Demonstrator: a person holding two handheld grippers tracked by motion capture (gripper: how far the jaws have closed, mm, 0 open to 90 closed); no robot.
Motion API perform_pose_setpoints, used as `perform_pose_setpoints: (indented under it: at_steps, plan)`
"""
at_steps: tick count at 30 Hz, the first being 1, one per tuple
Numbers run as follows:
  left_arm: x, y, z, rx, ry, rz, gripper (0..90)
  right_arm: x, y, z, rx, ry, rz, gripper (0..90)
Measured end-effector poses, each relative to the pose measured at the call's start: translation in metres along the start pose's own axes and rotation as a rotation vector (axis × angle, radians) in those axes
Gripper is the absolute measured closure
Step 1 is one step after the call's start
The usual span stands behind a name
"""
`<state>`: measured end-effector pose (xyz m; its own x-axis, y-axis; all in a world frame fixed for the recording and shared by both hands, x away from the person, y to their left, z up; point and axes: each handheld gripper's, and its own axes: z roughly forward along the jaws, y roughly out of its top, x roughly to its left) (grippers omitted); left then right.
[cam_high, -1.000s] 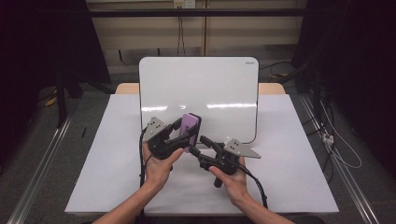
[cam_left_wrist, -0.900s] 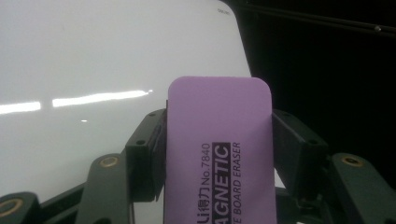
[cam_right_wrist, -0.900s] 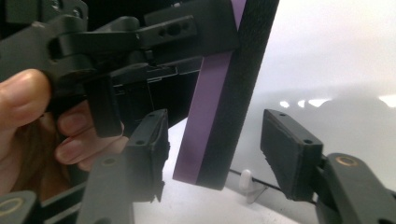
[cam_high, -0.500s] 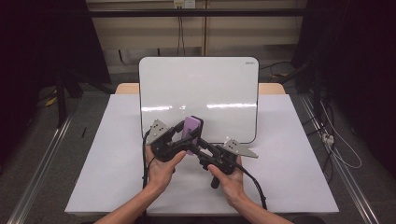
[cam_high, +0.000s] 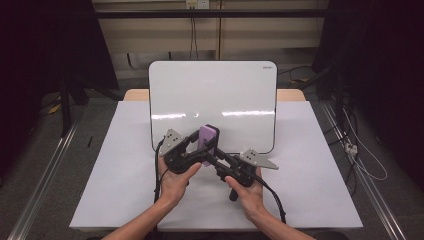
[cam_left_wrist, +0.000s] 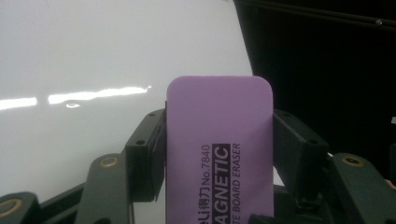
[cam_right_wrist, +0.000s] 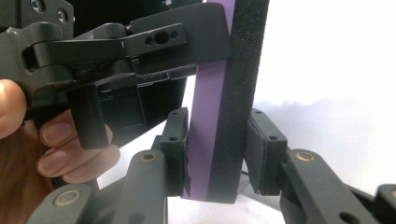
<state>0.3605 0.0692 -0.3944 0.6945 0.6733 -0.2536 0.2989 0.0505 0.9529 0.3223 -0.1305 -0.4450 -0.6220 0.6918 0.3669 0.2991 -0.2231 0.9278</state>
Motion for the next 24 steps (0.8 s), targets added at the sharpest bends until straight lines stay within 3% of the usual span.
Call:
perform_pose_setpoints:
  at_steps: [5, 13, 19, 24]
  plan:
    - [-0.001, -0.001, 0.000, 0.011, 0.007, 0.029, 38.9, 0.000, 0.000, 0.000, 0.013, 0.000, -0.013, 64.0]
    - [-0.001, 0.000, -0.001, 0.027, -0.011, 0.020, 20.0, 0.000, -0.001, 0.000, 0.041, -0.009, -0.042, 64.4]
    - [0.002, 0.009, -0.004, 0.050, 0.007, 0.053, 9.2, -0.004, 0.002, -0.003, 0.054, -0.022, -0.056, 64.5]
    - [0.004, 0.013, -0.008, 0.064, 0.018, 0.075, 5.2, -0.009, 0.005, -0.005, 0.054, -0.039, -0.061, 64.5]
